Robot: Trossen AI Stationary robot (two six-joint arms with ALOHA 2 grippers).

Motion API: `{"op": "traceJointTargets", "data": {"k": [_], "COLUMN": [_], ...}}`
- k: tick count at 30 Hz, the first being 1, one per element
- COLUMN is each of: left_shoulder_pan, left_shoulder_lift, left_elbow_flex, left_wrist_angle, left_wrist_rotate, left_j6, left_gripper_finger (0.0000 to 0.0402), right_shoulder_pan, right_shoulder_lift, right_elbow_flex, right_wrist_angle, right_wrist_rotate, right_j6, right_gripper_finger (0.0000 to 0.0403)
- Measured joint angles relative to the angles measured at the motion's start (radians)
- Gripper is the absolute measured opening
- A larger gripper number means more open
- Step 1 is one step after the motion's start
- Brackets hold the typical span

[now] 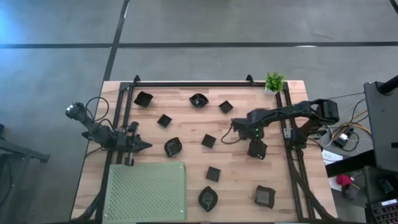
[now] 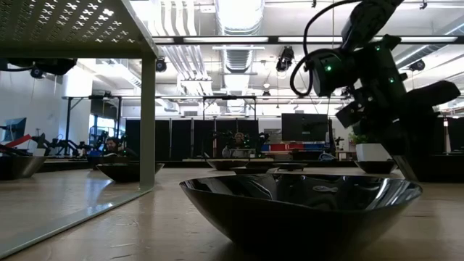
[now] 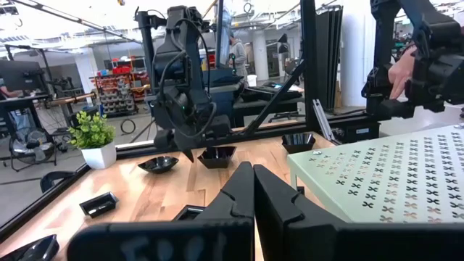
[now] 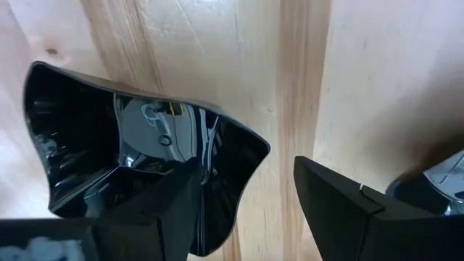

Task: Pick & Place Mini shaped plates
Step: Put the black distorted square plate on the shelf

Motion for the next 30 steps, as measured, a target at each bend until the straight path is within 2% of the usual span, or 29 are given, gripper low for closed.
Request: {"op": "traceJointTargets", "data": {"k": [3, 6, 16, 23, 30], "left_shoulder_pan": [0.0, 0.0, 0.0, 0.0, 0.0], "left_shoulder_lift": [0.0, 0.0, 0.0, 0.0, 0.0], "left_elbow_flex": [0.0, 0.0, 0.0, 0.0, 0.0], "left_wrist_angle": [0.0, 0.0, 0.0, 0.0, 0.0], "left_wrist_rotate": [0.0, 0.0, 0.0, 0.0, 0.0], "left_j6": [0.0, 0.0, 0.0, 0.0, 0.0], "left_gripper_finger": [0.0, 0.0, 0.0, 0.0, 0.0], "right_shoulder_pan": [0.0, 0.0, 0.0, 0.001, 0.002], "right_shoulder_lift": [0.006, 0.007, 0.005, -0.014, -0.114], "right_elbow_flex": [0.0, 0.0, 0.001, 0.005, 0.072], "right_wrist_angle": [0.004, 0.01, 0.015, 0.01, 0.009], "right_wrist_rotate": [-0.001, -0.002, -0.007, -0.008, 0.001], "right_j6": [0.006, 0.018, 0.083, 0.097, 0.099], "right_gripper_finger": [0.0214, 0.0188, 0.0021, 0.0009, 0.0008]}}
